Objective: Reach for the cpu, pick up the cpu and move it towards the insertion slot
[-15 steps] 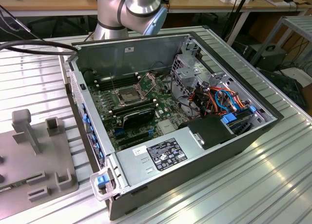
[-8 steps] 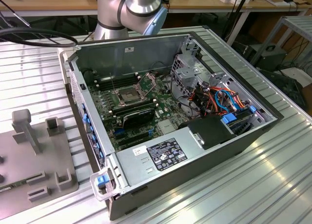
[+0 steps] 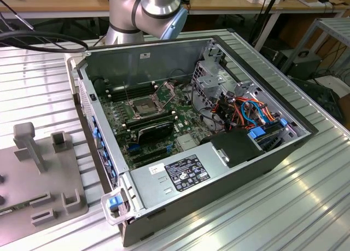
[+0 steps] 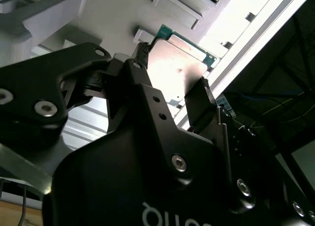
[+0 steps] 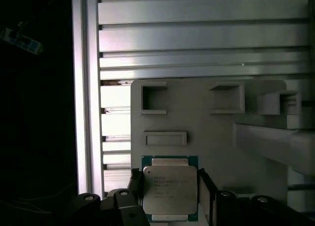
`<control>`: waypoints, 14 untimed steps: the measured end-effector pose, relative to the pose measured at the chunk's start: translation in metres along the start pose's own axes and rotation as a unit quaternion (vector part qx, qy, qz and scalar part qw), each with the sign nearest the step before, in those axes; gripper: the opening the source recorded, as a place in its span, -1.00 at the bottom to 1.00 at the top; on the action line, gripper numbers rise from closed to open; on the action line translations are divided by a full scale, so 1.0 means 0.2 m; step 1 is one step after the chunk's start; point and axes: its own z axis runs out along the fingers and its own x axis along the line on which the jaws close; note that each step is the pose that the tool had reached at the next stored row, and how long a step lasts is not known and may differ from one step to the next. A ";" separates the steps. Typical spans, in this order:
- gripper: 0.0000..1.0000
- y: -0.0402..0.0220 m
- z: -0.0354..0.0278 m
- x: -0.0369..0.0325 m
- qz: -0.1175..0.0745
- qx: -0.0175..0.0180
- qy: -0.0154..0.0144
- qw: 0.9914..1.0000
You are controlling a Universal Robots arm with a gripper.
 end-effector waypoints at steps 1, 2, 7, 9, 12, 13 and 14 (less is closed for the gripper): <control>0.09 0.000 -0.003 0.000 0.000 0.000 0.000 1.000; 0.09 0.000 -0.009 0.000 0.000 0.000 0.000 1.000; 0.09 0.003 -0.084 -0.001 0.000 0.000 0.000 1.000; 0.09 0.005 -0.124 -0.001 0.000 0.000 0.000 1.000; 0.09 0.006 -0.173 -0.001 0.000 0.001 0.000 1.000; 0.09 0.007 -0.189 -0.001 0.000 0.001 0.000 1.000; 0.09 0.009 -0.223 -0.001 0.000 0.001 0.000 1.000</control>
